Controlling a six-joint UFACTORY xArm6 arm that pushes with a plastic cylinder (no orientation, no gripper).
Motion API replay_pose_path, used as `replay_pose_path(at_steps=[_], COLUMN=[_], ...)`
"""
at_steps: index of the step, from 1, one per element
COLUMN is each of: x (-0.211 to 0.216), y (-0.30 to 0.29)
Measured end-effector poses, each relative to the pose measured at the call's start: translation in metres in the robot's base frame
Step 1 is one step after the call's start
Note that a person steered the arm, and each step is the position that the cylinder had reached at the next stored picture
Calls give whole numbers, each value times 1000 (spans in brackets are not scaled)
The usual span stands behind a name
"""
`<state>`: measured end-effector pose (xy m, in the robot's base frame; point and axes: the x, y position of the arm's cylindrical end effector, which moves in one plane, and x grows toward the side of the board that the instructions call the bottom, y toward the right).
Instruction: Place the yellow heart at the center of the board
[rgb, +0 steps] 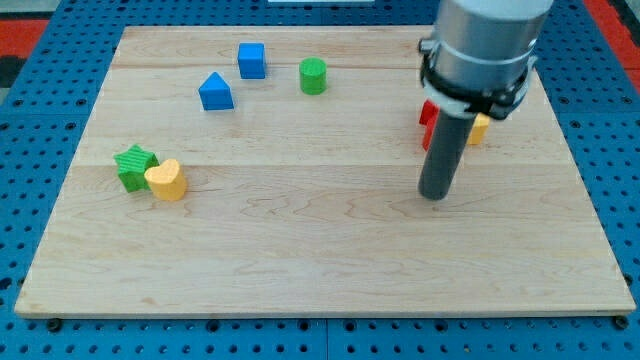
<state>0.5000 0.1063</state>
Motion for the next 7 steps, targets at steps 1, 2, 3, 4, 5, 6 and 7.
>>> replay_pose_path(at_steps=[1,2,3,4,5,6,7], x=[24,28,35,16,-18,-19,-32], y=[-64,-155,-239,-304,-295,-254,-270])
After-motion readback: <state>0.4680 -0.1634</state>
